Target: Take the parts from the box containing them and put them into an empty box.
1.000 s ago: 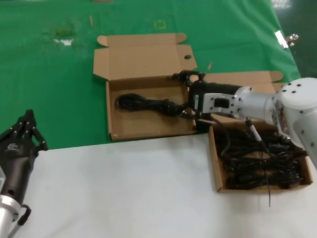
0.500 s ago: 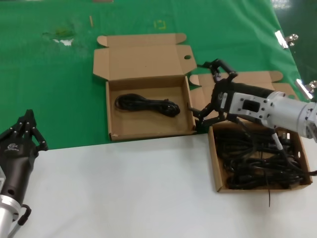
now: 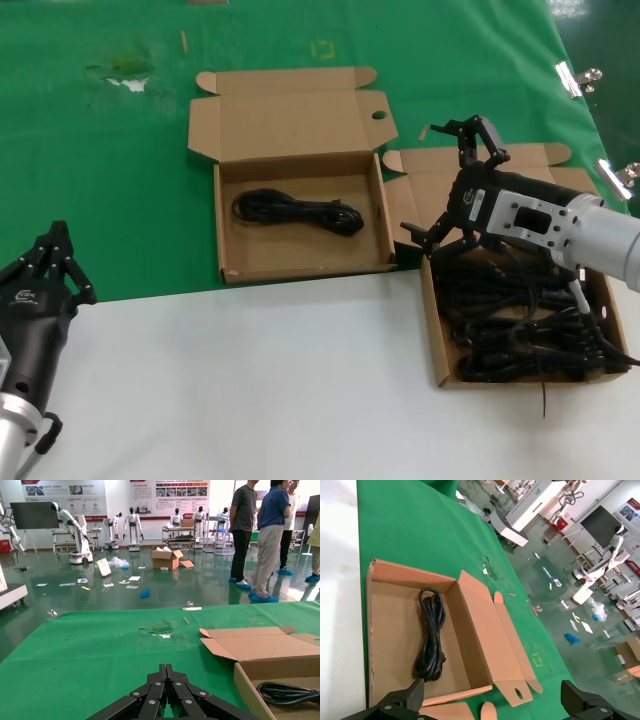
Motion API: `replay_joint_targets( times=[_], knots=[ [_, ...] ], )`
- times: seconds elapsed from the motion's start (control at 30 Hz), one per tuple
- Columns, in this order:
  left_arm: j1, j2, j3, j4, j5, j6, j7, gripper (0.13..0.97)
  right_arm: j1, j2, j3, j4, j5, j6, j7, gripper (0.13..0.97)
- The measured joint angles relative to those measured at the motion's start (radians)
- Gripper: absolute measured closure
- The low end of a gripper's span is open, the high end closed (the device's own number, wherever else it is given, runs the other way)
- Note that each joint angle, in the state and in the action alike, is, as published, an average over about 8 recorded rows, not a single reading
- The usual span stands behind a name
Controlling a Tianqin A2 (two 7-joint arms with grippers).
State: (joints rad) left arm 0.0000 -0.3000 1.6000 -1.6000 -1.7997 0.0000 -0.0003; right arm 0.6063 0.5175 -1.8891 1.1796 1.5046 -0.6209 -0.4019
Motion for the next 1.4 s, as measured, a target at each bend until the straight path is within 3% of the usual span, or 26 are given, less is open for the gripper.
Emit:
replay_joint_targets(
  times=[0.53, 0.83, 1.4],
  knots=[
    [0.0, 0.0, 0.0, 0.0, 0.0, 0.0, 0.0, 0.875, -0.103, -0.037, 0.049, 0.071, 0.05, 0.105, 0.068, 0.129],
    [0.0, 0.0, 0.0, 0.0, 0.0, 0.0, 0.0, 0.737, -0.176, -0.063, 0.084, 0.122, 0.086, 0.18, 0.117, 0.129],
    [0.0, 0.0, 0.0, 0.0, 0.0, 0.0, 0.001, 0.335, -0.316, -0.113, 0.151, 0.219, 0.154, 0.322, 0.209, 0.129]
  ],
)
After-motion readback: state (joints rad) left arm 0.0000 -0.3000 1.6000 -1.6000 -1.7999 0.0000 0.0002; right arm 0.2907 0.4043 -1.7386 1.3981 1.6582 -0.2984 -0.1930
